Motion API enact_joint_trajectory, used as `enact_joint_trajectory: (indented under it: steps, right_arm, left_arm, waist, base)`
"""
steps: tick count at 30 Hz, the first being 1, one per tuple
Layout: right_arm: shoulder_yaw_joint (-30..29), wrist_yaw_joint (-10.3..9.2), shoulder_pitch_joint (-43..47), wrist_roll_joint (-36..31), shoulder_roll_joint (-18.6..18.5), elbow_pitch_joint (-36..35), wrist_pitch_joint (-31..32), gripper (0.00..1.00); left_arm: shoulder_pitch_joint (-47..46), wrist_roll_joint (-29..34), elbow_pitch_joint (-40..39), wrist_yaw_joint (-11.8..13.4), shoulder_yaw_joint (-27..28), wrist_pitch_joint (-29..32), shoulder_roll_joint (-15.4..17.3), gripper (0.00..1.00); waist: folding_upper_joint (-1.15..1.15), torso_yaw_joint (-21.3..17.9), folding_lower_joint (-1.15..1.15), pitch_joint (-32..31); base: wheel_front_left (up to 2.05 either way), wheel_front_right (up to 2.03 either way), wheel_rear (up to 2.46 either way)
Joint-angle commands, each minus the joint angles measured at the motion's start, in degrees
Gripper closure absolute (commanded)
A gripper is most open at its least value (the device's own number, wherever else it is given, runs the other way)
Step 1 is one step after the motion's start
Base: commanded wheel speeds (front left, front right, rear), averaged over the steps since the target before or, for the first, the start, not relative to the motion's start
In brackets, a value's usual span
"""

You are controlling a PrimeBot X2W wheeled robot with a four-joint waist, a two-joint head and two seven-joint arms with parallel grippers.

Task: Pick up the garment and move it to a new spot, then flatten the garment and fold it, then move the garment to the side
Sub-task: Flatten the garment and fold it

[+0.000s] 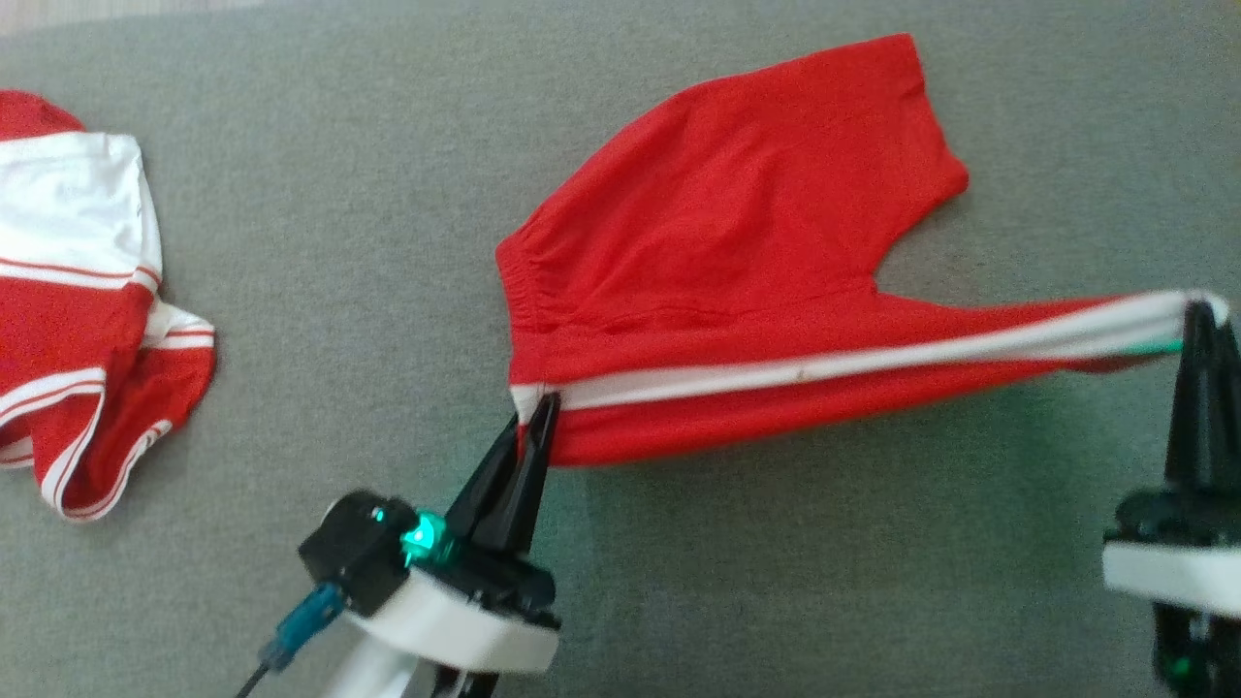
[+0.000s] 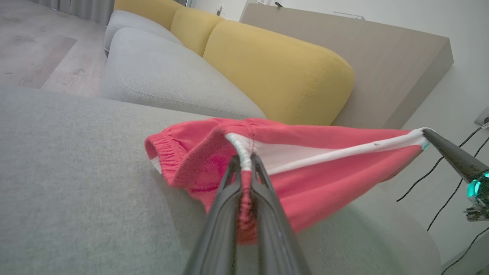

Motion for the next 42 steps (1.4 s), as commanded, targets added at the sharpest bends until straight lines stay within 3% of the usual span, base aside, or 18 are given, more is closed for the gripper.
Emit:
enact_joint_trajectory:
  steps: [1,10,22,23,24,25,26,27,28,32,37,42]
  right_arm:
    - [1.2,-0.04,-5.2,-0.3,-2.9,-0.8,1.3,1.0]
    - [3.3,-0.04,-22.1,1.3,-8.6,12.1,5.9,1.0]
    - [14.2,-0.04,-45.4,5.4,-12.2,35.7,4.6,1.0]
    - [15.3,-0.04,-47.0,5.5,-12.4,37.4,4.3,1.0]
    - [16.4,-0.04,-48.5,5.7,-12.5,39.0,4.1,1.0]
    - [17.6,-0.04,-49.8,6.0,-12.6,40.6,3.8,1.0]
    - [18.6,-0.04,-50.9,6.3,-12.7,42.0,3.5,0.78]
    - [19.6,-0.04,-51.9,6.6,-12.7,43.4,3.2,0.32]
    - [20.4,-0.04,-52.6,7.1,-12.7,44.6,2.9,0.0]
    - [21.9,-0.04,-53.2,10.1,-13.0,47.5,1.3,0.0]
    - [22.4,-0.04,-49.7,14.7,-13.8,49.1,1.1,0.0]
    - [22.8,-0.04,-45.5,16.9,-15.0,54.9,4.3,0.0]
  left_arm:
    - [-4.0,0.1,-1.7,0.1,1.6,-0.3,-0.6,1.0]
    - [-18.2,-1.1,6.6,0.3,1.3,0.1,-4.7,1.0]
    - [-37.0,-3.8,24.0,1.1,0.4,0.2,-7.2,1.0]
    - [-38.1,-4.1,25.1,1.1,0.1,0.1,-7.2,0.96]
    - [-39.0,-4.4,26.2,1.1,-0.2,0.0,-7.2,0.73]
    - [-39.8,-5.1,27.0,1.1,-0.7,0.0,-7.3,0.39]
    - [-40.4,-5.9,27.6,1.0,-1.2,-0.1,-7.3,0.07]
    - [-40.9,-6.5,28.2,1.1,-1.7,-0.2,-7.3,0.0]
    - [-41.4,-6.9,28.7,1.3,-2.1,-0.2,-7.3,0.0]
    - [-41.5,-6.8,27.2,3.0,-1.6,-0.3,-7.3,0.0]
    - [-35.9,5.7,20.6,10.2,2.1,-0.3,-7.0,0.0]
    - [-27.2,14.8,12.4,15.4,5.5,-0.3,-7.0,0.0]
  waist:
    - [0.0,0.7,0.0,1.2]
    - [0.0,4.7,0.0,5.2]
    - [0.0,7.0,0.0,10.9]
    - [0.0,7.1,0.0,11.5]
    - [0.0,7.1,0.0,11.9]
    - [0.0,7.2,0.0,12.3]
    - [0.0,7.2,0.0,12.7]
    - [0.0,7.3,0.0,13.0]
    - [0.0,7.3,0.0,13.2]
    - [0.0,7.7,0.0,13.1]
    - [0.0,7.7,0.0,11.1]
    - [0.0,9.5,0.0,8.4]
  base:
    - [0.0,0.0,0.0]
    - [0.0,0.0,0.0]
    - [0.0,0.0,0.0]
    - [0.0,0.0,0.0]
    - [0.0,0.0,0.0]
    - [0.0,0.0,0.0]
    - [0.0,0.0,0.0]
    - [0.0,0.0,0.0]
    - [0.0,0.0,0.0]
    - [0.0,0.0,0.0]
    - [0.0,0.0,0.0]
    - [0.0,0.0,0.0]
